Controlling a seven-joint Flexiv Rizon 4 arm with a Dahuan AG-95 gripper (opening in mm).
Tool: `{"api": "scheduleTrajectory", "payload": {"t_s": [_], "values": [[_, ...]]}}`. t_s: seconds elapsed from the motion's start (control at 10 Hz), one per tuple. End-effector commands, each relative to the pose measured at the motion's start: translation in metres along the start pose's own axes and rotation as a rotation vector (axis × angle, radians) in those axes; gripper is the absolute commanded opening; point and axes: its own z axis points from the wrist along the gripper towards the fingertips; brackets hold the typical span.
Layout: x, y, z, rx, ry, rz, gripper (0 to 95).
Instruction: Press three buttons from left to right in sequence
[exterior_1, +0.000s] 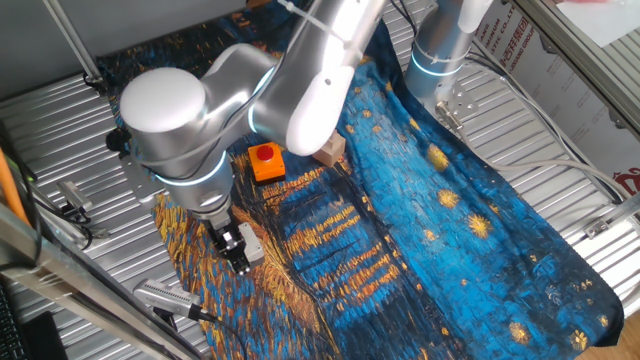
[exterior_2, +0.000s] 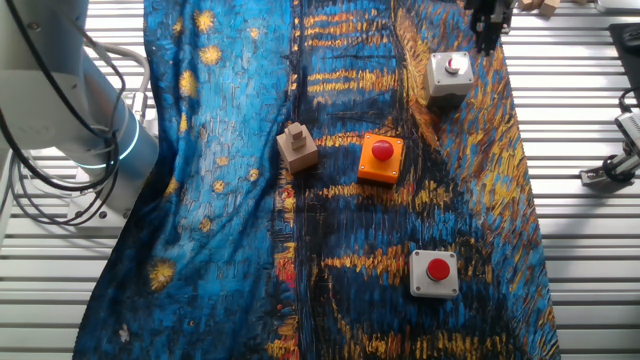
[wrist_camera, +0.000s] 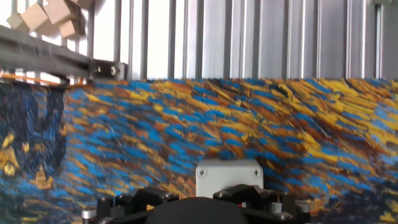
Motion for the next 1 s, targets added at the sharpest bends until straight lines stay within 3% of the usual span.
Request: {"api": "scheduleTrajectory", "payload": {"t_s": [0.1, 0.5, 1.0], "values": [[0.002, 0.003, -0.001, -0.011, -0.004, 0.011, 95.0], [0.001, 0.010, -0.003, -0.012, 0.000, 0.030, 95.0], [-0.007, 0.014, 0.006, -0.011, 0.007, 0.044, 95.0]]}}
